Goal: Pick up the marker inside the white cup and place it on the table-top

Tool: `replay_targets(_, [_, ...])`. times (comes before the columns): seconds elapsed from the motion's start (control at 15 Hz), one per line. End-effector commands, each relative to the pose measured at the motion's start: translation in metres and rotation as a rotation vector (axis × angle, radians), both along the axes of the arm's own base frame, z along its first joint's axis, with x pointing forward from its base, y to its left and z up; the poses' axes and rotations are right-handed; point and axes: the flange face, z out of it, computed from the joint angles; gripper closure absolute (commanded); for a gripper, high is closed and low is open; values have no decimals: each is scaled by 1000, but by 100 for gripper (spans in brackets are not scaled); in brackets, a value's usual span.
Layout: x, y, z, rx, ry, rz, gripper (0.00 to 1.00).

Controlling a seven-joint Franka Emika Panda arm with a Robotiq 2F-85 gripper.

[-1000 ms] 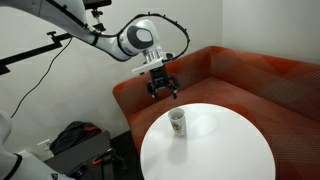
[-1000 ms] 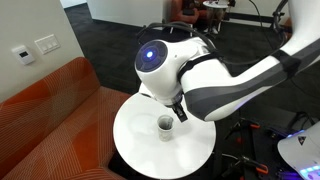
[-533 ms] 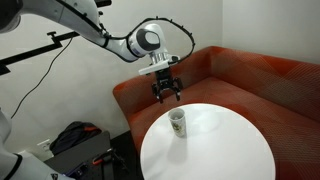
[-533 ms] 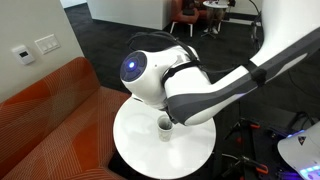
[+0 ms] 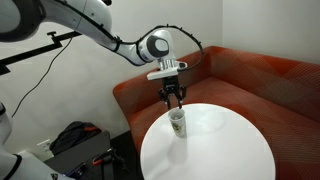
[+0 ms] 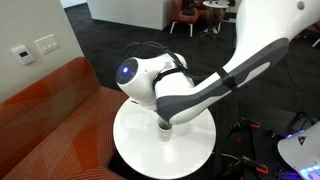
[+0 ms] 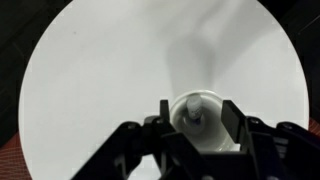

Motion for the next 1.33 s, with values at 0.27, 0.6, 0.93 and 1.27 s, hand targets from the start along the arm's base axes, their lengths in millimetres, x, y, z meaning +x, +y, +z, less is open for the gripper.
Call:
replay_targets(0.27, [18,4,-21,46,56,15,50])
replay_targets(0.6, [19,5,-28,54,70,17,53])
replay_targets(0.93, [14,6,-32,61,77,9,50])
replay_targets(1.27, [11,5,-36,67,80,-1,51])
